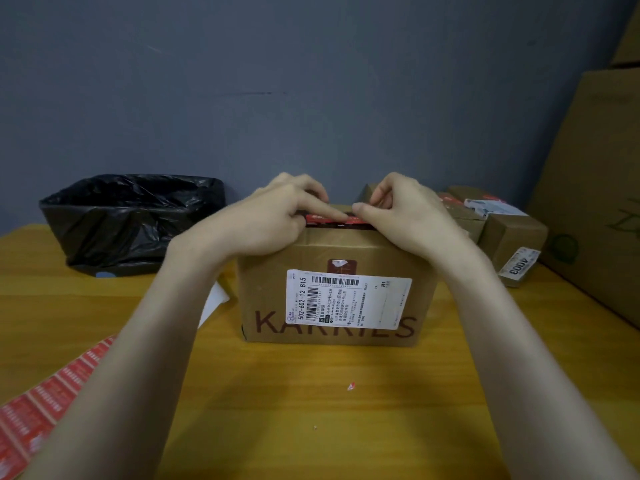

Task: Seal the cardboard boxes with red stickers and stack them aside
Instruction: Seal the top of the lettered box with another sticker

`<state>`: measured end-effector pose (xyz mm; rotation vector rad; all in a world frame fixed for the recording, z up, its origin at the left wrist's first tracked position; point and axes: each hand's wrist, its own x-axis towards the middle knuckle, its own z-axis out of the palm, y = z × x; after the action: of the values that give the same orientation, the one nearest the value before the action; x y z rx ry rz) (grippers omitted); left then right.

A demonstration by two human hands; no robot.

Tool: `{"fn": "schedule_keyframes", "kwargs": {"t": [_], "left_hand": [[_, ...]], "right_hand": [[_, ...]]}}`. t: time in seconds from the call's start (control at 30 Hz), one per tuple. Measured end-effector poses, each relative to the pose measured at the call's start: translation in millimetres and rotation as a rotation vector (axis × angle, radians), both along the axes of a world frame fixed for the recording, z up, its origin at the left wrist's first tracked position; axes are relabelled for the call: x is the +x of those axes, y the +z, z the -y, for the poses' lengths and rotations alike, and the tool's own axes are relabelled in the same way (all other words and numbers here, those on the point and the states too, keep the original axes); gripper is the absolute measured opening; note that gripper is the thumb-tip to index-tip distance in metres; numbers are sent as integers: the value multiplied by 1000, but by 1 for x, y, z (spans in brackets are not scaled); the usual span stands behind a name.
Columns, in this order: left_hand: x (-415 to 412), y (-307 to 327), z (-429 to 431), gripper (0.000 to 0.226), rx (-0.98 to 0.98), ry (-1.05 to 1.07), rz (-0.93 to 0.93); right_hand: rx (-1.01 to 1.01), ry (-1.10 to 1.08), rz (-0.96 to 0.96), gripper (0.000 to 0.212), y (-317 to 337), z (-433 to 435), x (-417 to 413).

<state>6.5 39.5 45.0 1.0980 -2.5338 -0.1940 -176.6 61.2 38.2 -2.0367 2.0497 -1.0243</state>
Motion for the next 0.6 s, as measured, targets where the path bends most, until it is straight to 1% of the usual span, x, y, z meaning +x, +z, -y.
{"fn": "schedule_keyframes", "kwargs": {"t": [0.07,0.13,0.37,0.53,0.6], "left_hand": [[1,0,1,63,14,-10,30],[4,1,3,64,27,-8,35],[19,5,5,59,130,21,3],[29,8,5,55,169,75,-61],[31,9,5,54,174,85,-83]], "right_hand": [[13,-24,-42,29,-2,1,4],[28,-19,-52,28,-1,1,3],[45,36,88,18,4,0,-16],[41,76,168,25,3,3,-22],[38,82,174,24,3,3,-23]]}}
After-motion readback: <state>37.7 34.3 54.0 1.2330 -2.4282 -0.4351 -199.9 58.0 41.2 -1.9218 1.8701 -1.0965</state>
